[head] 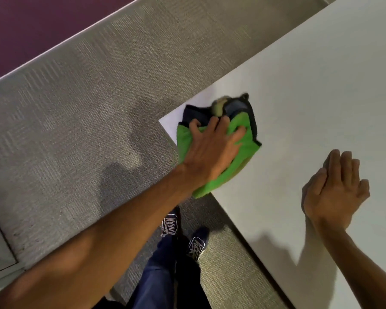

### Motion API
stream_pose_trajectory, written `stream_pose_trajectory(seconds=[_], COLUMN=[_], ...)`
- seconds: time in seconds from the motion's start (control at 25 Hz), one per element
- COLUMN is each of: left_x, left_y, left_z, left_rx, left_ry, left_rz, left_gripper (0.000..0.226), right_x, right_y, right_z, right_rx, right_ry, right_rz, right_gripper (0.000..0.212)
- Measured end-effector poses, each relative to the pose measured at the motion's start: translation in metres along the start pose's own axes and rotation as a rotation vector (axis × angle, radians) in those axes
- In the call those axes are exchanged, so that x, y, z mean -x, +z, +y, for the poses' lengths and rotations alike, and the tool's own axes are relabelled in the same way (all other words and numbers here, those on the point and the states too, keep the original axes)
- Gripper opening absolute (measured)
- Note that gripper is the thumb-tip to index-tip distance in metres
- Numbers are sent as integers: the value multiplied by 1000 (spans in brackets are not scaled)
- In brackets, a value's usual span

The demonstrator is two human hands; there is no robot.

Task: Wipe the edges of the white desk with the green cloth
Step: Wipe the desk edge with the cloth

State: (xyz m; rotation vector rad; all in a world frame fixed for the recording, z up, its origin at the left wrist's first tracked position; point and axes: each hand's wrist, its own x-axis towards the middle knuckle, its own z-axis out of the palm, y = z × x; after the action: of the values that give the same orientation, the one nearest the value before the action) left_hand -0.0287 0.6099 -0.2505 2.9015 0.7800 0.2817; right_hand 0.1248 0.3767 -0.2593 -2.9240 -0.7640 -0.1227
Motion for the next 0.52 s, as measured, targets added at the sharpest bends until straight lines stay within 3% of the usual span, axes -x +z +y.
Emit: stream_pose_trajectory(seconds=[0.12, 0.4, 0.52], left_x=[-17, 41, 24], left_y=[2, 2, 1], left_z=[0, 34, 28], left_rx=[-39, 33, 38], left_ry=[-116, -8, -78], left_rz=[22, 33, 13], left_gripper=[31, 36, 35], right_x=[-1, -1, -2], right_y=[2, -1, 0], right_z=[2, 0, 1], right_rx=[15, 29, 39], right_ry=[-5, -8, -5], right_rz=[0, -23, -9], right_gripper=[52, 52, 50])
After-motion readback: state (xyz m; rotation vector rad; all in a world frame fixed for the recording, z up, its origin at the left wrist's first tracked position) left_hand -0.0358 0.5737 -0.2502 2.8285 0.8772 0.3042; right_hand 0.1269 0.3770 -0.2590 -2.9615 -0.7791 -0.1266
